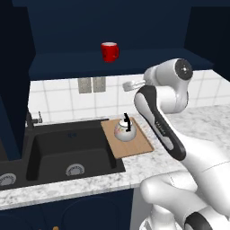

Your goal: Pick the kettle from the counter and place it on the tray. Then pick the mug from the cabinet and place it on the tray. Then close the cabinet doors.

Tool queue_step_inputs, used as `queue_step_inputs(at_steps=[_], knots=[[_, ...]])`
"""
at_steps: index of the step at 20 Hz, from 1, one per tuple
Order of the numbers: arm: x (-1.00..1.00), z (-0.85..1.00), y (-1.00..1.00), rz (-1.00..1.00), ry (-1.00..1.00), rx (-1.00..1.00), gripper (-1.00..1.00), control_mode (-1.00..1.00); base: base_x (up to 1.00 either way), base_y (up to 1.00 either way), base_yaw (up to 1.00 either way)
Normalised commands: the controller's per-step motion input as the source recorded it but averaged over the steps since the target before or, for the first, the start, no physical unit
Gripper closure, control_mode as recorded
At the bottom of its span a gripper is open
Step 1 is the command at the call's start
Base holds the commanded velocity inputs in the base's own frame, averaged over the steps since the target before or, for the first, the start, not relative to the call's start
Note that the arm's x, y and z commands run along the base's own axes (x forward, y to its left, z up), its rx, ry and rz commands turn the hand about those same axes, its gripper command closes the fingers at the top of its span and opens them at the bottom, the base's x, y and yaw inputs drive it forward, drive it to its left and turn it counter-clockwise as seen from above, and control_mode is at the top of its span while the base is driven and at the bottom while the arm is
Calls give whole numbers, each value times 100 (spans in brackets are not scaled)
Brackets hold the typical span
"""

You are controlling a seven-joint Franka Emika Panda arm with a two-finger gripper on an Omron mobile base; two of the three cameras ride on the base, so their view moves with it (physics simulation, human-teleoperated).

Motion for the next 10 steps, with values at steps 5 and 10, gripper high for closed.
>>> queue_step_inputs(at_steps=[5, 10], knots=[[-7, 76, -2, 3, -2, 0, -100, -100, 0, 0, 0], [2, 57, 0, 0, -3, 11, -100, -100, 0, 0, 0]])
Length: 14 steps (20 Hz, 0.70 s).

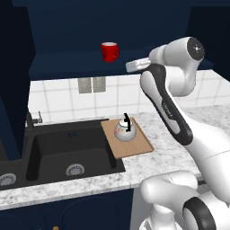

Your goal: Pick the kettle from the counter and place it on the tray. Then pick the mug from the cabinet and place it on the tray. Then close the cabinet doors.

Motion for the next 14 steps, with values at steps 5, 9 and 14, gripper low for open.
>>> queue_step_inputs(at_steps=[5, 9, 14], knots=[[25, 26, 0, 5, -4, 19, -100, -100, 0, 0, 0], [34, 13, 0, 5, 0, 18, -100, -100, 0, 0, 0], [33, -11, 4, 7, -4, 8, -100, -100, 0, 0, 0]])
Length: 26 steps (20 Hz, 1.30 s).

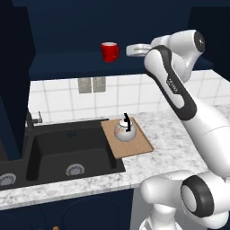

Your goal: Pick the kettle from the counter and place it on the tray. Then pick the mug from the cabinet and place it on the tray. Then close the cabinet doors.

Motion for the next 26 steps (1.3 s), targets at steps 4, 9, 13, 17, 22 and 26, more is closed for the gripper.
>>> queue_step_inputs(at_steps=[4, 9, 13, 17, 22, 26], knots=[[42, -8, 5, 4, 1, 0, -100, -100, 0, 0, 0], [49, -10, 12, 0, 15, -1, -100, -100, 0, 0, 0], [49, 0, 4, 0, 11, 1, -100, -100, 0, 0, 0], [42, 0, 3, 4, 4, 3, -100, -100, 0, 0, 0], [42, -6, 8, 3, -1, 0, -100, -100, 0, 0, 0], [40, -2, 7, 3, -1, 0, -100, -100, 0, 0, 0]])
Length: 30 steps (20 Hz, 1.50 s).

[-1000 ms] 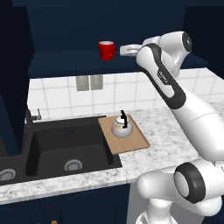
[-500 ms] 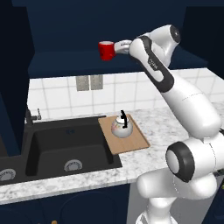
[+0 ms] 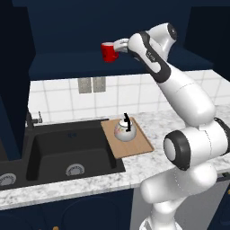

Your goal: Pick the kettle from the counter and place it on the tray. Then pick the mug from the cabinet and place it on the tray. Then close the cabinet doors.

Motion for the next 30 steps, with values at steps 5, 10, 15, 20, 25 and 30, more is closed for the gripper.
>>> queue_step_inputs(at_steps=[5, 10, 15, 20, 25, 30], knots=[[25, -1, 15, 6, -1, 0, -100, -100, 0, 0, 0], [12, 0, 15, 5, 0, 0, -100, -100, 0, 0, 0], [9, -4, 9, 3, 0, 0, -100, -100, 0, 0, 0], [18, -8, 9, 4, -2, 0, -100, -100, 0, 0, 0], [8, -2, 1, 4, -2, 0, -100, -100, 0, 0, 0], [0, 0, 0, 4, -4, 0, 100, -100, 0, 0, 0]])
